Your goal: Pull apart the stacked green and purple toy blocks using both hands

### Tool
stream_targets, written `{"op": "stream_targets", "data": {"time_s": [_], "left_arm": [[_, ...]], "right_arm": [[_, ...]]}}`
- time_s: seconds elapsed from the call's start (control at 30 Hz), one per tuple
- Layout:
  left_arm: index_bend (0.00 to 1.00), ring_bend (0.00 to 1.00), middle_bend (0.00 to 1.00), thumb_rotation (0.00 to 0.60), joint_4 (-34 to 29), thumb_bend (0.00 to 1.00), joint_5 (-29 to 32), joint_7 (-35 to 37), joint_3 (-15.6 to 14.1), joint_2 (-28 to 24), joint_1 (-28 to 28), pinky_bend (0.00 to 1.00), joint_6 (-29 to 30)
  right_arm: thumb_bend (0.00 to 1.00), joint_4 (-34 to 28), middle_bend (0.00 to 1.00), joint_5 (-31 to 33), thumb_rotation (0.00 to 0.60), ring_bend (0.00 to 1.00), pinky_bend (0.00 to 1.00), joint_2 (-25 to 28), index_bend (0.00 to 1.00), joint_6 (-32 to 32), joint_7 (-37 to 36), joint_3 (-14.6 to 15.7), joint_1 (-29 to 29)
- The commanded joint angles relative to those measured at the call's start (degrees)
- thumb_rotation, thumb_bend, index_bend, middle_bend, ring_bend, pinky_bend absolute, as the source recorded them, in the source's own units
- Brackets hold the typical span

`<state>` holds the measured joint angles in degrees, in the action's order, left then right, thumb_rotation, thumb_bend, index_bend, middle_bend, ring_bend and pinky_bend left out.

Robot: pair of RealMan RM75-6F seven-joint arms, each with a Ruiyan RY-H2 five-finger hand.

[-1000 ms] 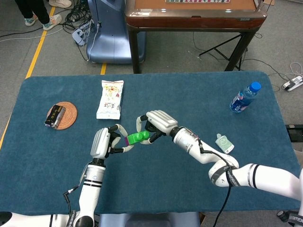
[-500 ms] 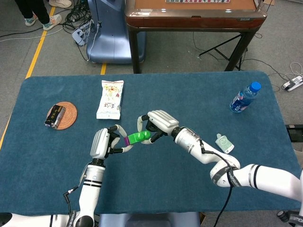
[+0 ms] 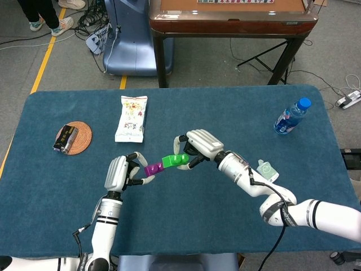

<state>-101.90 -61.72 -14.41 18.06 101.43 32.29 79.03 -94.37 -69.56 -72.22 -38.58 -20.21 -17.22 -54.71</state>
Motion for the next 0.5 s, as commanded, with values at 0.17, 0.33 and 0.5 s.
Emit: {"op": "stream_targets", "data": {"time_s": [0.17,0.33,0.5], "left_arm": [[0.84,1.0,1.0,0.6,1.57,0.06,-0.05,-1.53,-1.86,-0.13,0.57,1.0,-2.77],[0.45,1.0,1.0,0.6,2.2,0.06,1.0,-4.86,-2.15,-0.78,1.83,1.0,-5.0],[0.16,1.0,1.0,0.6,1.36,0.06,1.97,-8.02,-1.74,-1.69,2.24,1.0,-4.75]], "right_arm": [[0.41,5.33,1.0,3.27,0.6,1.0,1.0,-3.15,0.65,-0.81,12.32,5.21,-0.07],[0.23,9.5,1.0,8.27,0.6,1.0,1.0,-7.21,0.54,-3.58,24.51,7.68,-0.82],[0.0,11.05,1.0,12.75,0.6,1.0,1.0,-9.43,0.1,-4.84,31.23,8.45,-1.36]]}}
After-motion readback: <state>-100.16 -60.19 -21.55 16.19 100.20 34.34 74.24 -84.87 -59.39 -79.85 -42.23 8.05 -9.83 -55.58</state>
